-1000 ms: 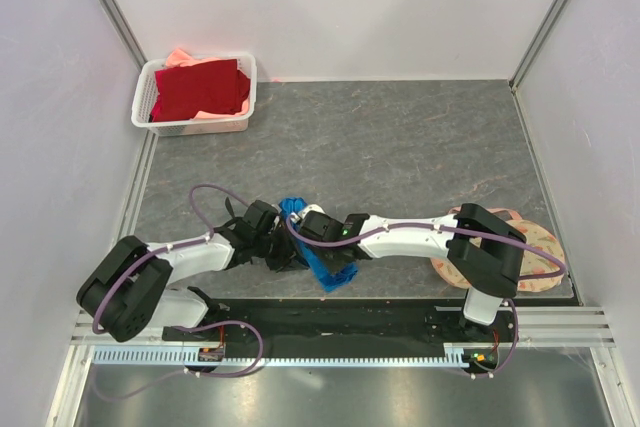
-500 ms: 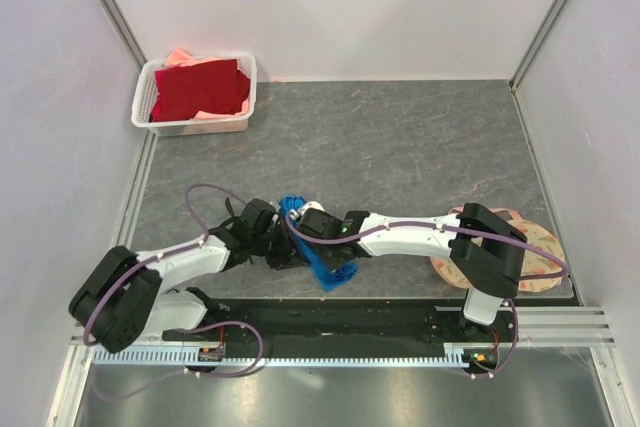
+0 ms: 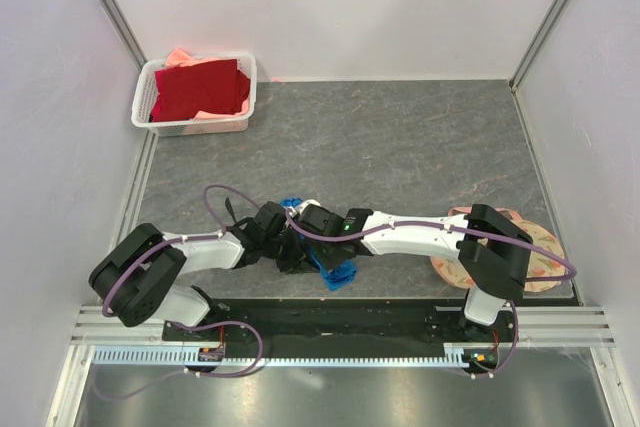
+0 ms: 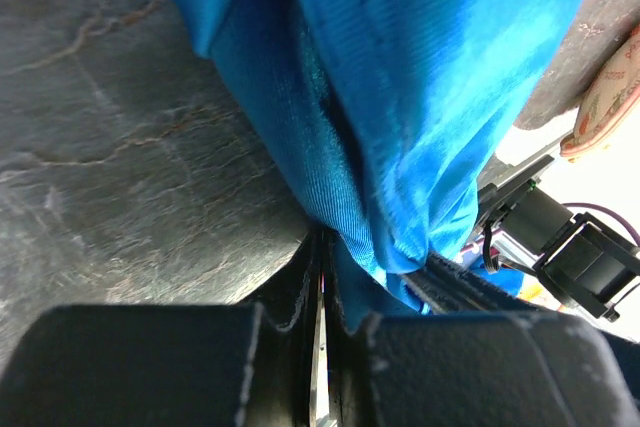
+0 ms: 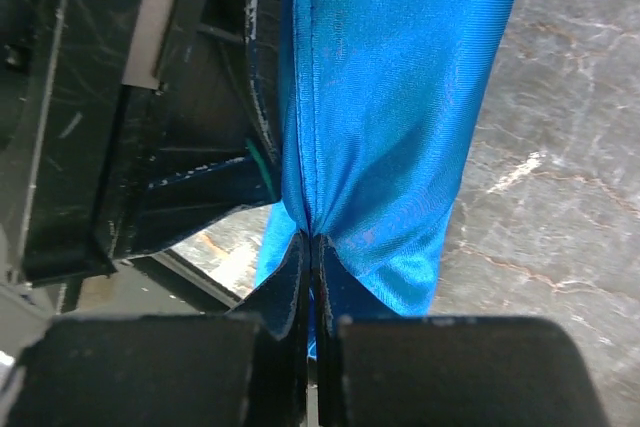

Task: Fold the napkin into a case and place the utensils inside
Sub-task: Smooth out the smaller rectangle-folded napkin at the center of the board.

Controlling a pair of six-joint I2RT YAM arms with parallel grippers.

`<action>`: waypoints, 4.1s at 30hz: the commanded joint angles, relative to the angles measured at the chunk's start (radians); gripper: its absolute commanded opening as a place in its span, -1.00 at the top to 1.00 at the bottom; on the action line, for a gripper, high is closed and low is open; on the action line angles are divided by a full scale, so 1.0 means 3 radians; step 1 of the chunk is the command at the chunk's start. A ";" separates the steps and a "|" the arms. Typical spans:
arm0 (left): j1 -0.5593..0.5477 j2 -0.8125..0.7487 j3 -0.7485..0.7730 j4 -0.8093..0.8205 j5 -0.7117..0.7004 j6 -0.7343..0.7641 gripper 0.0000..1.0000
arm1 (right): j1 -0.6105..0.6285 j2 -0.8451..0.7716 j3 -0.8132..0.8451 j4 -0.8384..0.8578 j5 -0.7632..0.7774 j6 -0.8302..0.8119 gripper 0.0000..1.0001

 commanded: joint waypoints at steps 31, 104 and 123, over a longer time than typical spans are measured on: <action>0.0645 0.0176 0.0917 -0.0633 -0.0026 0.0706 0.82 | -0.0256 -0.0034 -0.0820 0.1048 -0.0345 0.0410 0.96; 0.1443 0.1239 0.1775 -0.0505 0.0137 0.1283 0.83 | -0.1034 0.0165 -0.0580 0.1191 -0.0862 0.0093 0.64; 0.1448 0.0560 0.1903 -0.1031 0.0198 0.1504 0.73 | -0.0977 -0.0039 0.0053 0.0649 -0.0897 -0.0290 0.19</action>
